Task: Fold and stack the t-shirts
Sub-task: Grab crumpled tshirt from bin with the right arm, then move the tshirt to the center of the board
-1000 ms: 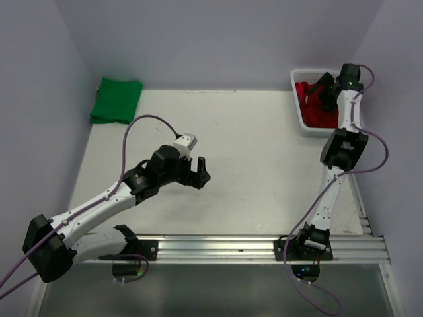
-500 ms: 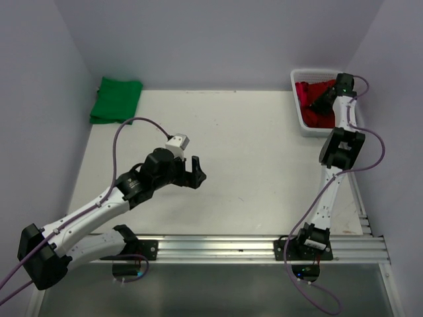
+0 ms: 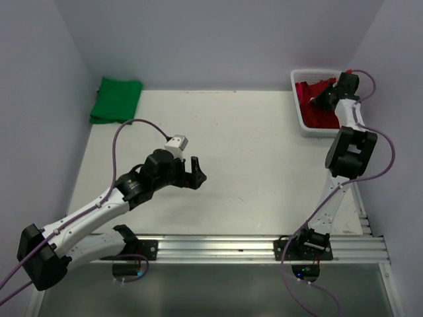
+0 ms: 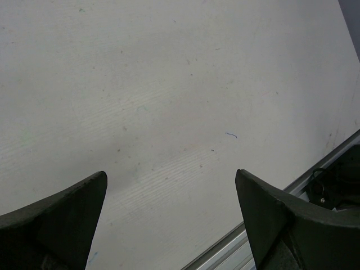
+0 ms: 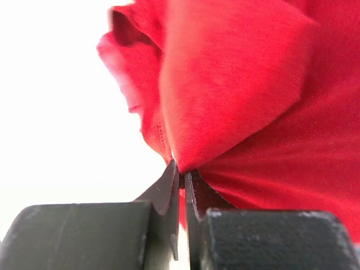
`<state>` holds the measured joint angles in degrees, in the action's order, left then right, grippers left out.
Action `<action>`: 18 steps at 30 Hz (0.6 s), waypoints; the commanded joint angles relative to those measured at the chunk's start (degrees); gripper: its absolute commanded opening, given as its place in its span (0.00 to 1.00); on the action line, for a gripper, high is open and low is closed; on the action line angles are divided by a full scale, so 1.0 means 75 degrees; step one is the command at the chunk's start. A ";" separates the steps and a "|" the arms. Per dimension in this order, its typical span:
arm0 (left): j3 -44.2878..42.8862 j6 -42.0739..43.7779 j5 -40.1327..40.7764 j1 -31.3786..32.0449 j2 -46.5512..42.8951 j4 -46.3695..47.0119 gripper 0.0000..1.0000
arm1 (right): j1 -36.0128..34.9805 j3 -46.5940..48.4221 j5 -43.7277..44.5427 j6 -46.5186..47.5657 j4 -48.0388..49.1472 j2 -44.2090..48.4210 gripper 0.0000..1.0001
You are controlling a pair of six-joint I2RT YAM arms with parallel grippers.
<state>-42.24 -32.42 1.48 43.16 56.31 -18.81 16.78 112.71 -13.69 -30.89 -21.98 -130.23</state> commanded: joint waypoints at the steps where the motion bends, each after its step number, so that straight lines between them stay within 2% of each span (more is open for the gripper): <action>1: 0.0112 -0.0130 -0.0126 0.0035 -0.0243 0.0386 1.00 | -0.0350 -0.0529 -0.0880 0.0006 0.1066 0.1601 0.00; 10: 0.0323 -0.0060 -0.0150 0.0035 -0.0524 0.0492 1.00 | -0.0526 -0.2170 -0.1442 -0.0076 0.1922 0.3957 0.00; 14: 0.0347 -0.0013 -0.0103 0.0035 -0.0583 0.0516 1.00 | -0.0689 -0.2406 -0.2835 -0.0205 0.2051 0.4497 0.00; 15: 0.0347 -0.0001 -0.0091 0.0035 -0.0606 0.0527 1.00 | -0.0759 -0.2360 -0.3488 -0.0217 0.1877 0.4544 0.00; 18: 0.0289 0.0022 0.0096 0.0023 -0.0699 0.0446 1.00 | -0.1122 -0.2546 -0.4194 -0.0193 0.1864 0.5000 0.00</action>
<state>-39.90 -32.40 0.84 43.16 52.64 -17.50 10.96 94.80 -33.80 -31.73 -11.57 -97.65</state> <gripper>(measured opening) 0.997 0.026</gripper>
